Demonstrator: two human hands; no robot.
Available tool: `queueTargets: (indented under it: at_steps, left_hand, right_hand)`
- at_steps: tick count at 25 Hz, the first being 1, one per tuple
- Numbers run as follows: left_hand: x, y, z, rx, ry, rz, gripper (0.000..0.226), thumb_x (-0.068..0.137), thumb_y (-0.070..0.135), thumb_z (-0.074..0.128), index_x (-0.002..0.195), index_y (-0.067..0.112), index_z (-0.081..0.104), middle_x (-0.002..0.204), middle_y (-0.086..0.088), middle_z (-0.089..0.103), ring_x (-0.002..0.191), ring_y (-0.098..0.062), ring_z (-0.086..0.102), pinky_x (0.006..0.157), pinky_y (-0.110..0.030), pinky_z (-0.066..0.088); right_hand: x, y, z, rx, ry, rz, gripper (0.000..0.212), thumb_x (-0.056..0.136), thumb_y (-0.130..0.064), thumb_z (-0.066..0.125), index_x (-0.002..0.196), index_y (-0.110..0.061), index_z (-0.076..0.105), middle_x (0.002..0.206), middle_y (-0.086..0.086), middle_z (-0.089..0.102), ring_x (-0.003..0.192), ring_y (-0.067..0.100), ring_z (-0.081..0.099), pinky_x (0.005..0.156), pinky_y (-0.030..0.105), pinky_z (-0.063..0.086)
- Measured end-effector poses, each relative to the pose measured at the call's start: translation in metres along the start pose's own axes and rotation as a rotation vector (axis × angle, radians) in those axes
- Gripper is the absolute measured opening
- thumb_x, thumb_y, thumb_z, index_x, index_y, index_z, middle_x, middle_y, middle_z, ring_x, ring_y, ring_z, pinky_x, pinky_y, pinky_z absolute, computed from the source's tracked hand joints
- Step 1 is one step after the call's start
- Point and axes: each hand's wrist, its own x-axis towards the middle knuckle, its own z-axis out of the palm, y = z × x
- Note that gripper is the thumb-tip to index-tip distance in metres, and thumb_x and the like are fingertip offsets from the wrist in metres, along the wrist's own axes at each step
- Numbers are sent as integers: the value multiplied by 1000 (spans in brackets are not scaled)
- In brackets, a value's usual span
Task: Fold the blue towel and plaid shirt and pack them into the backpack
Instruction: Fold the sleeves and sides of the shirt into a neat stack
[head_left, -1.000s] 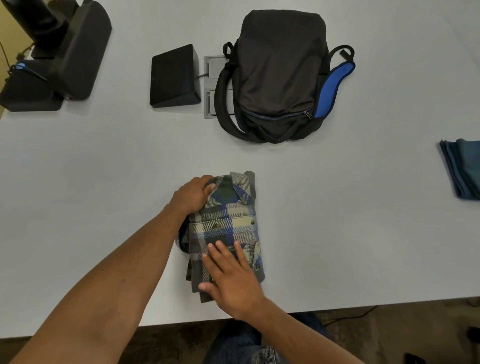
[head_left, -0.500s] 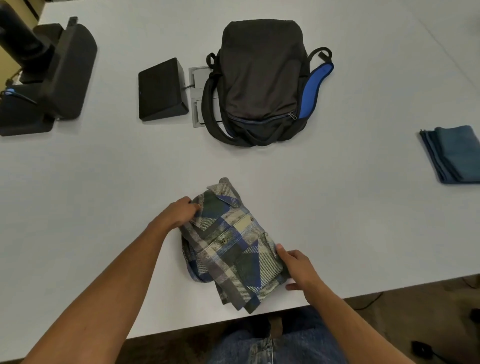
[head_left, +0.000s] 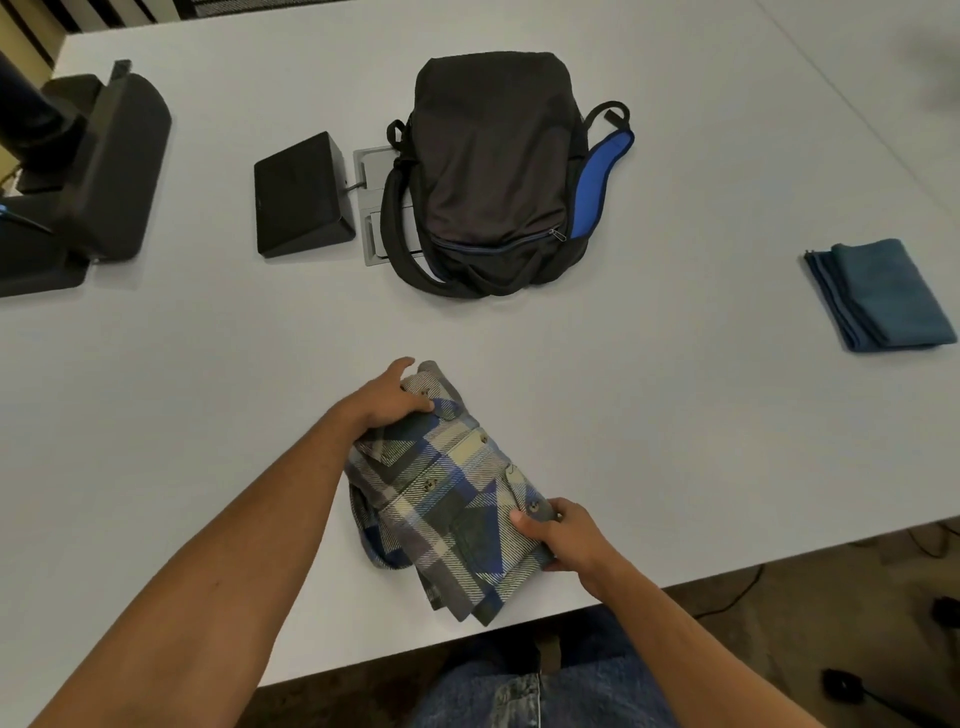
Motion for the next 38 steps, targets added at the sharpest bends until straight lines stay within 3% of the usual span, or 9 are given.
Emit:
queueTargets:
  at_steps: [3,5,9,16,21,25,33,35,38]
  left_hand:
    - [-4,5,-8,82,-54,-70,96,82,22,73,154,33,11,153,-13,30,124,-34,45,91,-39,45]
    - [-9,3,-14,191,-150,-121,96,80,22,73,153,36,13,149,-12,32,122,-36,44,89,-47,49]
    - [-15,-15,-14,232,-284,-160,69,76,21,79,132,30,38,128,-10,50,109,-30,54,88,-57,54]
    - [-40,-31,-14,-23,-265,-32,78,55,13,91,116,24,43,123,-9,48,109,-30,57,87,-50,57]
    - [-50,-14,-5,-189,-110,104,84,60,2,90,125,27,42,121,-8,50,109,-26,57,83,-40,59]
    - [-55,16,-4,-159,31,286,89,59,2,90,131,33,47,121,3,55,111,-19,57,85,-37,58]
    - [-56,60,43,-46,634,645,69,61,7,89,114,23,49,111,13,47,94,-5,52,74,-13,47]
    - [-47,53,64,-1,733,699,65,62,8,89,109,23,46,109,13,48,90,-7,52,71,-14,48]
    - [-35,31,99,75,780,712,64,65,5,86,108,22,43,107,-3,56,88,-13,54,69,-30,55]
  right_hand:
    - [3,-1,-7,20,-37,-5,73,49,-49,87,107,-13,59,107,7,69,96,22,69,80,36,60]
    - [5,0,-14,-35,-62,-17,85,41,-50,90,110,-11,58,108,7,69,98,22,69,84,39,59]
    - [10,-6,-33,-166,-82,-19,79,48,-43,93,110,-13,54,111,6,66,101,23,66,89,44,57]
    - [16,-38,-62,-288,-52,-113,66,63,-26,91,114,-17,51,111,4,62,98,21,63,81,36,59]
    - [12,-81,-92,-375,5,-258,69,63,-23,92,120,-22,53,115,0,61,101,20,62,79,32,58]
    - [-3,-121,-119,-506,102,-458,65,65,-18,91,120,-24,58,113,-3,63,99,13,62,74,21,54]
    - [-2,-148,-161,-657,489,-957,59,61,-11,92,109,-14,58,106,-2,57,94,13,50,77,19,45]
    - [7,-136,-167,-726,583,-1090,59,59,-8,92,106,-11,57,106,4,58,93,13,44,73,15,38]
    - [23,-107,-175,-832,646,-1161,63,56,2,89,102,-16,50,106,12,59,97,19,46,75,24,41]
